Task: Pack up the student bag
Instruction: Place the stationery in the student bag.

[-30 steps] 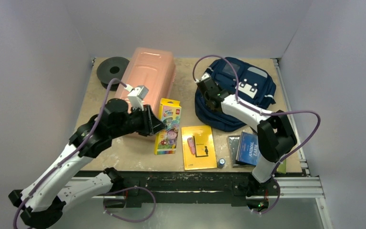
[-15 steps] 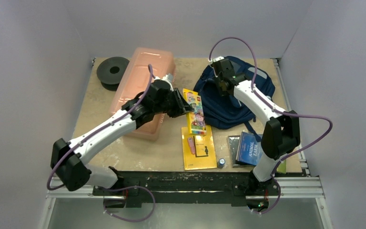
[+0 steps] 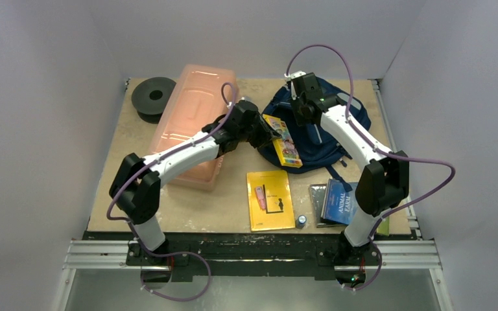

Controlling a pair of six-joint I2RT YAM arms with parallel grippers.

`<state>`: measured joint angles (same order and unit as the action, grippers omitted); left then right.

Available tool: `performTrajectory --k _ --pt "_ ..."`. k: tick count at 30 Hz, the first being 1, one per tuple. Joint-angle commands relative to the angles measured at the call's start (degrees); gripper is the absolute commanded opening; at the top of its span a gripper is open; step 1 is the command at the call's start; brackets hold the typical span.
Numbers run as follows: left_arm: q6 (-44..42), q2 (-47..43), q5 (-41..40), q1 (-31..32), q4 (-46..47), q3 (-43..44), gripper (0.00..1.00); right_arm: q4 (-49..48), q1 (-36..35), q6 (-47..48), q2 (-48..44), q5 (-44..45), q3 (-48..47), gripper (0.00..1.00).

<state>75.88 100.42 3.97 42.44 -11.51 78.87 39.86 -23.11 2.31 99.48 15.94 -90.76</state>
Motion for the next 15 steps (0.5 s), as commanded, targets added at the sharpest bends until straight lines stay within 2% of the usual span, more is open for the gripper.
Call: performTrajectory --k 1,5,8,15 --pt "6.3 2.9 -1.7 -0.1 8.9 5.2 0.00 -4.0 0.2 -1.9 -4.1 -2.8 -2.3 0.00" --pt "6.8 5.8 -6.4 0.0 9.5 7.6 0.00 -3.1 0.3 -4.8 -5.0 -3.0 -3.4 0.00" --pt "7.0 8.4 -9.4 0.0 13.7 8.8 0.00 -3.6 0.3 -5.9 -6.1 -3.0 -2.8 0.00" --pt "7.8 16.5 -11.7 1.1 19.8 13.1 0.00 -3.4 0.3 -8.0 -8.1 -3.7 -2.6 0.00"
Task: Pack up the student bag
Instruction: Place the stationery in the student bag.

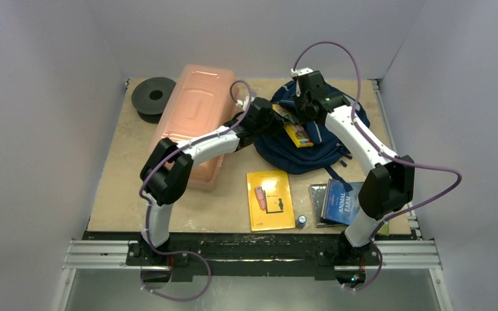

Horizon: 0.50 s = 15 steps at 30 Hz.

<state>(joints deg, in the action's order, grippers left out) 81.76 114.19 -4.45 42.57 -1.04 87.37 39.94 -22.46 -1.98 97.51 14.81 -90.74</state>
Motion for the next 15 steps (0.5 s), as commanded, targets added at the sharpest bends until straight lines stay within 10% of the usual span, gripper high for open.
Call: performTrajectory --k 1,11,15 --pt "1.7 3.4 -4.4 1.2 9.6 5.1 0.00 -3.5 -0.3 -3.8 -6.5 -2.4 -2.6 0.00" --pt "2.3 9.8 -11.7 4.1 13.1 10.2 0.02 -3.7 -0.4 -4.0 -6.5 -1.8 -2.7 0.00" --pt "2.5 9.8 -11.1 4.2 11.1 9.5 0.23 -4.5 -0.3 -3.3 -6.6 -0.1 -1.7 0.00"
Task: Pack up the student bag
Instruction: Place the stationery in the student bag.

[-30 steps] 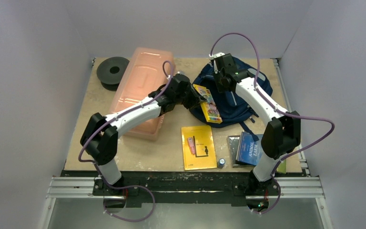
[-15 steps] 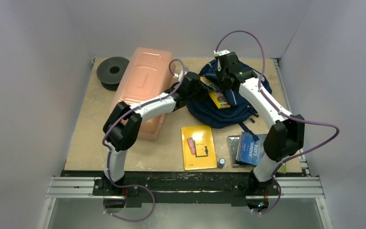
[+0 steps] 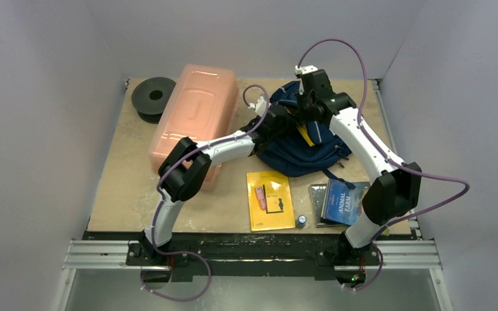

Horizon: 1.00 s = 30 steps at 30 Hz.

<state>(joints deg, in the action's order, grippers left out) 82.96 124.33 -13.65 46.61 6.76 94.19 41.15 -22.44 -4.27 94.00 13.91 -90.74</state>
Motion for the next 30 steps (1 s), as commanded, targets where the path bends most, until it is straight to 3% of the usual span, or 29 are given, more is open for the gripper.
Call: performTrajectory --k 1,5,8,11,13,14,17,22,26,30 --pt "0.8 -0.5 -1.0 0.1 2.6 2.6 0.30 -6.0 -0.3 -0.8 -3.2 1.2 -1.2 0.00" --pt "-3.4 -2.8 3.1 0.1 1.1 0.3 0.55 -6.8 0.4 -0.1 -2.7 2.3 0.3 0.00" --pt "-6.9 -6.1 6.4 -0.2 -0.2 -2.5 0.68 -7.0 1.1 0.2 -2.2 1.9 0.3 0.00" --pt "-9.3 -9.7 10.6 -0.8 -1.2 -5.5 0.74 -7.3 1.6 0.3 -2.1 1.6 0.3 0.00" --pt "-11.3 -11.9 14.5 -1.3 -3.6 -6.3 0.92 -7.4 1.6 0.4 -2.1 1.7 0.6 0.00" --pt "-12.1 -13.1 16.8 -1.7 -4.8 -6.8 0.96 -7.5 1.7 0.4 -2.1 1.8 1.0 0.00" --pt "-16.9 -18.0 23.1 -2.9 -6.6 -9.8 0.99 -7.9 1.7 0.5 -2.1 2.1 1.5 0.00" --pt "-33.6 -26.7 33.6 -6.6 -18.9 -11.4 1.00 -9.0 1.9 0.7 -2.6 3.7 3.8 0.00" --pt "-46.6 -32.7 34.0 -10.7 -29.4 -11.1 1.00 -10.2 2.0 0.9 -3.2 3.3 5.3 0.00" --pt "-50.7 -34.4 36.7 -14.4 -29.9 -10.1 1.00 -12.5 1.9 0.9 -5.1 0.8 8.0 0.00"
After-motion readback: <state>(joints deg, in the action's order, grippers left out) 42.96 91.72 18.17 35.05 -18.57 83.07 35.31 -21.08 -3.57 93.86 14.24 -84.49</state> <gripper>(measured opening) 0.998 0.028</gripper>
